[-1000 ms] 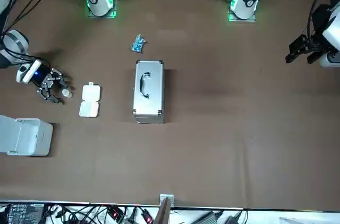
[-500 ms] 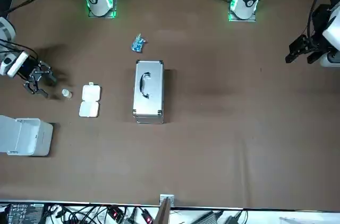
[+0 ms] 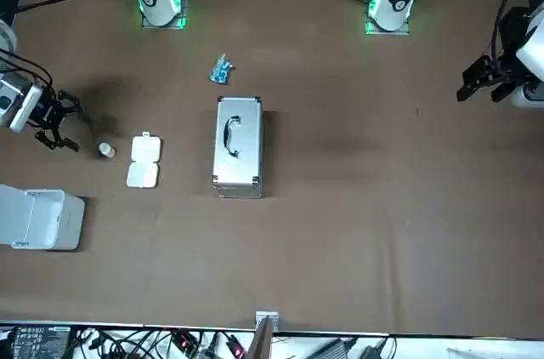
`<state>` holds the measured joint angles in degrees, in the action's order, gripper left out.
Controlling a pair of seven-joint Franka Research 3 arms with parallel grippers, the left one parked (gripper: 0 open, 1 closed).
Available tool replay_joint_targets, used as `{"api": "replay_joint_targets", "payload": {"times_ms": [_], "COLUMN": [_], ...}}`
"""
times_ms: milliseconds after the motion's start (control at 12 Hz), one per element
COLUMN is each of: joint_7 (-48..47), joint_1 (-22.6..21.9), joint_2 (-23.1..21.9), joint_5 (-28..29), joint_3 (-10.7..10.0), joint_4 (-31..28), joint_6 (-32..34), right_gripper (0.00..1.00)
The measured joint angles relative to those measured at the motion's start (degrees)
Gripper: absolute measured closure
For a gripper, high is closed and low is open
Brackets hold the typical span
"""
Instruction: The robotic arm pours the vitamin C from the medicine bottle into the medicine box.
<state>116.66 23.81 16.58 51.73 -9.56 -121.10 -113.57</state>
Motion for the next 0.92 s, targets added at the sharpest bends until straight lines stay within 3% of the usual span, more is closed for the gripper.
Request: {"api": "replay_joint_targets", "payload": {"times_ms": [333,667,833,917], "joint_7": [-23.5,-42.3,-50.3,-58.6], "joint_1": [-6.6,-12.3,-13.9,-14.8], "joint_2": [-5.7,-10.5,-11.8,-12.7], "joint_5": [-13.4,-23.3,-28.6,-33.9], "joint_3": [-0.6,-0.3,1.7,4.3], "joint_4": [0.9,1.5,3.0,5.3], "joint_6": [-0.6,-0.6,-0.6,-0.2], "right_gripper": [0.00,0.00,0.00,0.00]}}
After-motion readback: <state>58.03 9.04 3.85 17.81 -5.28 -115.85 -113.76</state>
